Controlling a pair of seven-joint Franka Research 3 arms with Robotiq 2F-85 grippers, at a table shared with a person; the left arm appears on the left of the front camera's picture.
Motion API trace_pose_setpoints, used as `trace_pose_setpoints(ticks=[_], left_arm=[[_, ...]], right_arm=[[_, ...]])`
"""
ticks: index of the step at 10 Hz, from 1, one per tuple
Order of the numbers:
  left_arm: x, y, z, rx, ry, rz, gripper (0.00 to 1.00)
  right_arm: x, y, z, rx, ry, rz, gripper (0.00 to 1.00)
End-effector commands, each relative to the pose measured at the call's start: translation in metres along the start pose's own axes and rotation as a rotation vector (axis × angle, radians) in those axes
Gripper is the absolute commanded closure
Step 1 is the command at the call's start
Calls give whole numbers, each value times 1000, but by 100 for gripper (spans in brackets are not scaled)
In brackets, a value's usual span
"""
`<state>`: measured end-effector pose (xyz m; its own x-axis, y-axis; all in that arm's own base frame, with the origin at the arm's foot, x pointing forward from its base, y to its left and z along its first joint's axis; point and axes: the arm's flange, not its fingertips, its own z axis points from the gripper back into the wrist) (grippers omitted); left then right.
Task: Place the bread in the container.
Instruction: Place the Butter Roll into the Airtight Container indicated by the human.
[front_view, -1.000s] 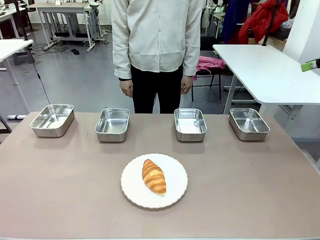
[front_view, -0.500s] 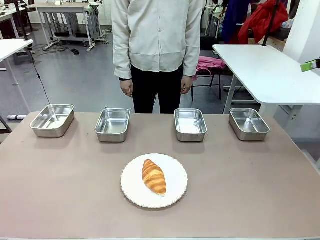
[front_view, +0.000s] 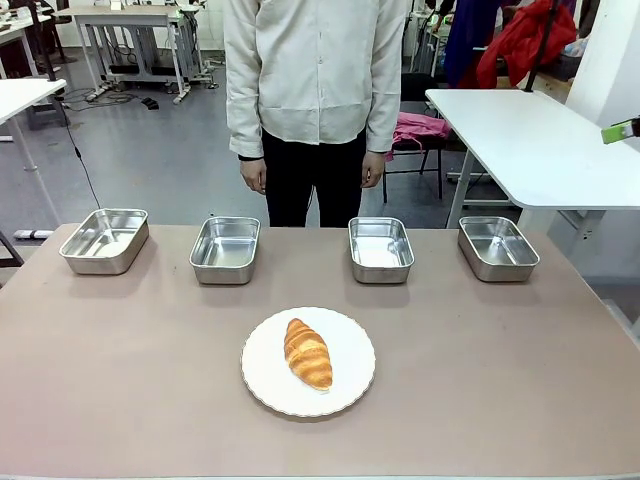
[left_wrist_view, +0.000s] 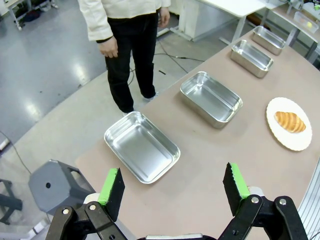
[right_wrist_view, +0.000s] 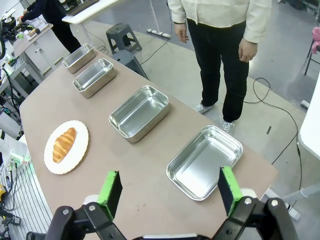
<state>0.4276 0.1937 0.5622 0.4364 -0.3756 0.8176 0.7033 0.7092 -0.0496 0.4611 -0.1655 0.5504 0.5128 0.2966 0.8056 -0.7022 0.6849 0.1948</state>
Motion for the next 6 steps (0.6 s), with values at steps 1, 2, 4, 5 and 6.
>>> trace_pose_setpoints(ticks=[1, 2, 4, 5, 6], left_arm=[[1, -1, 1, -3, -7, -11, 0], [1, -1, 1, -3, -7, -11, 0], [1, -1, 1, -3, -7, -11, 0], [1, -1, 1, -3, -7, -11, 0], [1, -1, 1, -3, -7, -11, 0]], right_arm=[[2, 0, -1, -1, -8, 0, 0], [2, 0, -1, -1, -8, 0, 0], [2, 0, -1, -1, -8, 0, 0], [2, 0, -1, -1, -8, 0, 0], [2, 0, -1, -1, -8, 0, 0]])
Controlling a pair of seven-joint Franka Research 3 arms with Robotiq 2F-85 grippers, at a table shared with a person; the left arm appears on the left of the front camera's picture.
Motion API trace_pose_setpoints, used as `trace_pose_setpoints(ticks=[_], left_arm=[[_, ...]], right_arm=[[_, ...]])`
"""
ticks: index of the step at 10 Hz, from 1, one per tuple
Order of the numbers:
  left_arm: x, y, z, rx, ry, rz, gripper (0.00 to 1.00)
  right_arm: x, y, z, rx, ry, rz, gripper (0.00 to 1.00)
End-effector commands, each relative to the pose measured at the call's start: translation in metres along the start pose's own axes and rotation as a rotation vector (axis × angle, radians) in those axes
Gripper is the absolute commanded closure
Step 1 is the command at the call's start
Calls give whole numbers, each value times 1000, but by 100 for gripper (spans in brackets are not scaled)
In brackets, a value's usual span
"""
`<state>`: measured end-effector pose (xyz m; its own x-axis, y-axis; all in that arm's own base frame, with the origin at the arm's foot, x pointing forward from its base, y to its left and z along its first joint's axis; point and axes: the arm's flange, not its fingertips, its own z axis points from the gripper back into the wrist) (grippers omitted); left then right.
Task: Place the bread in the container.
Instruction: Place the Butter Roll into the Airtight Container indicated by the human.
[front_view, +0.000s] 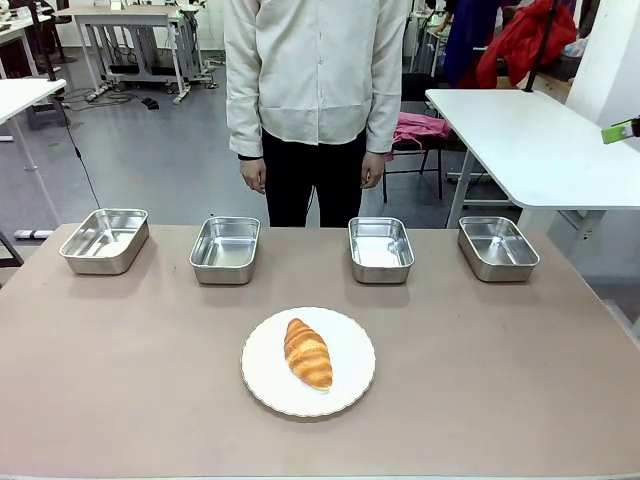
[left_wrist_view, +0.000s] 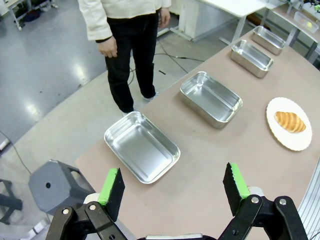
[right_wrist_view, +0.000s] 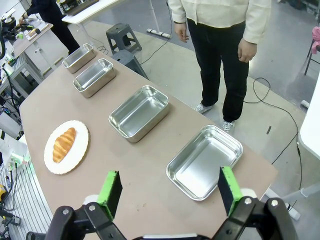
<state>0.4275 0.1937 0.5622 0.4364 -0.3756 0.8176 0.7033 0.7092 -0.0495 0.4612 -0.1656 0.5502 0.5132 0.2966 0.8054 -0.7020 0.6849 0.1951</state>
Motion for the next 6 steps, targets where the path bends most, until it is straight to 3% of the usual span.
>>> trace_pose_setpoints(ticks=[1, 6], left_arm=[[1, -1, 1, -3, -7, -11, 0], [1, -1, 1, -3, -7, -11, 0]], right_arm=[[2, 0, -1, -1, -8, 0, 0], [2, 0, -1, -1, -8, 0, 0]])
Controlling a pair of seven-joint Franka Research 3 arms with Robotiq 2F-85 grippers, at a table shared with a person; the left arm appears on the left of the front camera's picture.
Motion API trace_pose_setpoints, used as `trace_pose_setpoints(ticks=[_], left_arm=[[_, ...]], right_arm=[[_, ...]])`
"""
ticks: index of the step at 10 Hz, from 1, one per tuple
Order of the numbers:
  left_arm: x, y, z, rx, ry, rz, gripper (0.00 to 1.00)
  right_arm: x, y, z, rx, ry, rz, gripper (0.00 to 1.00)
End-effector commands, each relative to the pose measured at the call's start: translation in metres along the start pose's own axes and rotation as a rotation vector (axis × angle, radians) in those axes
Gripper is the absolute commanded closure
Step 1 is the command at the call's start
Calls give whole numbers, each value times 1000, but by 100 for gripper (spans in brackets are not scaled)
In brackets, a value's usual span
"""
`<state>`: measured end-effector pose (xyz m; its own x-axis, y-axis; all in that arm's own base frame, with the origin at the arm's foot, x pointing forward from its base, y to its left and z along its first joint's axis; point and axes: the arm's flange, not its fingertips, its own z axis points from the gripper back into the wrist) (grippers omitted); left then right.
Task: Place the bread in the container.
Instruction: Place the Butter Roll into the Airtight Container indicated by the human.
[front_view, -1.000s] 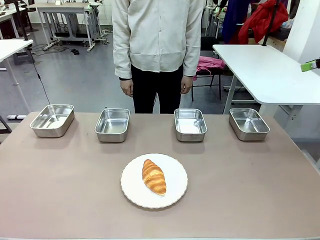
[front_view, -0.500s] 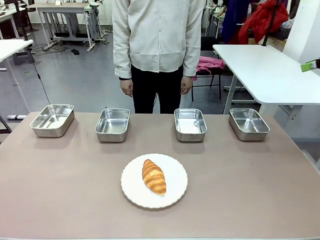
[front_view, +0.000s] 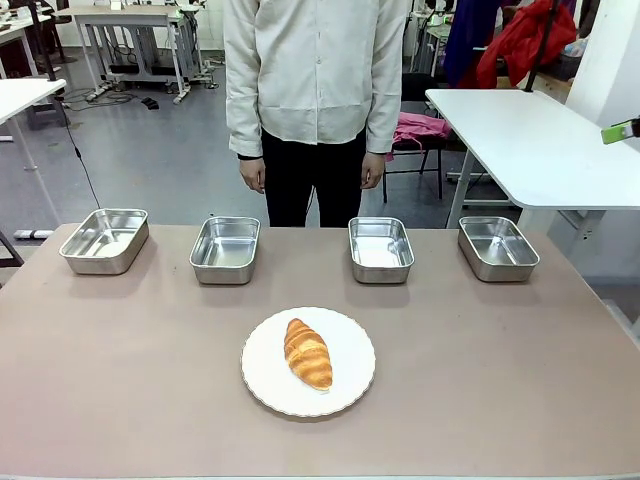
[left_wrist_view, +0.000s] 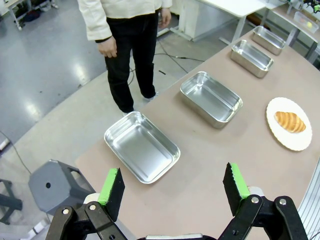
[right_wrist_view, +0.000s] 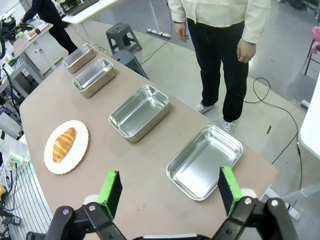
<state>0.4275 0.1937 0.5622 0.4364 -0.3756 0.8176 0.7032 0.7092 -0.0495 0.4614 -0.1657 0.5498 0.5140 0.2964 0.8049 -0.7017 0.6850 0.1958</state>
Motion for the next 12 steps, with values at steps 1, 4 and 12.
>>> trace_pose_setpoints(ticks=[1, 4, 12], left_arm=[[1, -1, 1, -3, -7, -11, 0], [1, -1, 1, -3, -7, -11, 0], [1, -1, 1, -3, -7, -11, 0]], right_arm=[[2, 1, 0, -1, -8, 1, 0], [2, 1, 0, -1, -8, 1, 0], [2, 1, 0, -1, -8, 1, 0]])
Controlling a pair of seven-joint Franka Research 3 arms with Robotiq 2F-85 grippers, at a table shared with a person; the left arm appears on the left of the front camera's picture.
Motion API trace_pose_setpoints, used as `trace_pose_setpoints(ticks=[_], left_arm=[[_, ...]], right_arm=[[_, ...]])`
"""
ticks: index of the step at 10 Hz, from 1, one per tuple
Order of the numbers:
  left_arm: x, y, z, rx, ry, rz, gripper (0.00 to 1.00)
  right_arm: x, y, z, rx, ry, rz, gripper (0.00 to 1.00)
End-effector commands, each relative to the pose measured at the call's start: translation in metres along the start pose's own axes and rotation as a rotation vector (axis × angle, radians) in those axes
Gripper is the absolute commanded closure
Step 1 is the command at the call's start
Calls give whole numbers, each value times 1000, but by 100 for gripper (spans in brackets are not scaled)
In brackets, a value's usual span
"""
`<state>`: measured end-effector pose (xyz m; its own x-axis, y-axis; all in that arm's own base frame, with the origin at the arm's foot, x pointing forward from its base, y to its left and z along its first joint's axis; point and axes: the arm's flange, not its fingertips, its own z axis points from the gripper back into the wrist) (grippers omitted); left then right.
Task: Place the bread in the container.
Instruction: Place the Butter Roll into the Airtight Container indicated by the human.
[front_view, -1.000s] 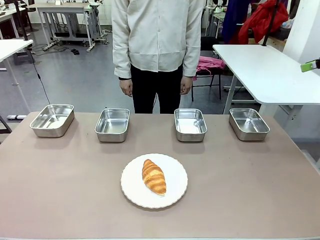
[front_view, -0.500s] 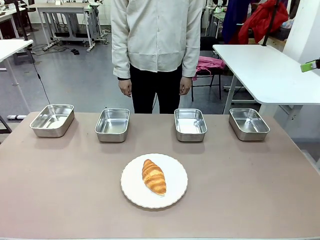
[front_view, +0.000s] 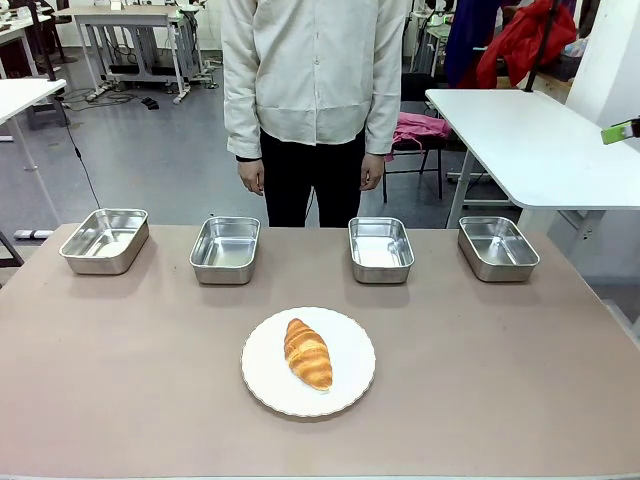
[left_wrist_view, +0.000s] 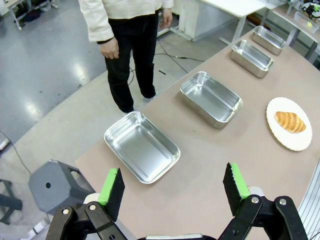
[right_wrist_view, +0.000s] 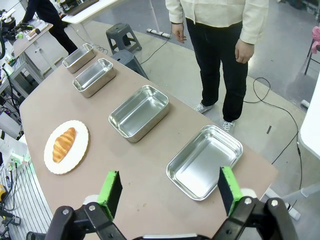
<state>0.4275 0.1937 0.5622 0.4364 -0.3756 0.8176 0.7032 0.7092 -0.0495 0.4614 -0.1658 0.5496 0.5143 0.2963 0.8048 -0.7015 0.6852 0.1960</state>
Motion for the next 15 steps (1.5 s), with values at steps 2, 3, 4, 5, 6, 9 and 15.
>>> trace_pose_setpoints(ticks=[2, 3, 4, 5, 6, 9, 15], left_arm=[[1, -1, 1, -3, -7, -11, 0], [1, -1, 1, -3, -7, -11, 0], [1, -1, 1, -3, -7, -11, 0], [1, -1, 1, -3, -7, -11, 0], [1, -1, 1, -3, -7, -11, 0], [1, -1, 1, -3, -7, -11, 0], [1, -1, 1, -3, -7, -11, 0]], right_arm=[[2, 1, 0, -1, -9, 1, 0], [2, 1, 0, -1, -9, 1, 0], [2, 1, 0, -1, -9, 1, 0], [2, 1, 0, -1, -9, 1, 0], [2, 1, 0, -1, -9, 1, 0], [2, 1, 0, -1, -9, 1, 0], [2, 1, 0, -1, -9, 1, 0]])
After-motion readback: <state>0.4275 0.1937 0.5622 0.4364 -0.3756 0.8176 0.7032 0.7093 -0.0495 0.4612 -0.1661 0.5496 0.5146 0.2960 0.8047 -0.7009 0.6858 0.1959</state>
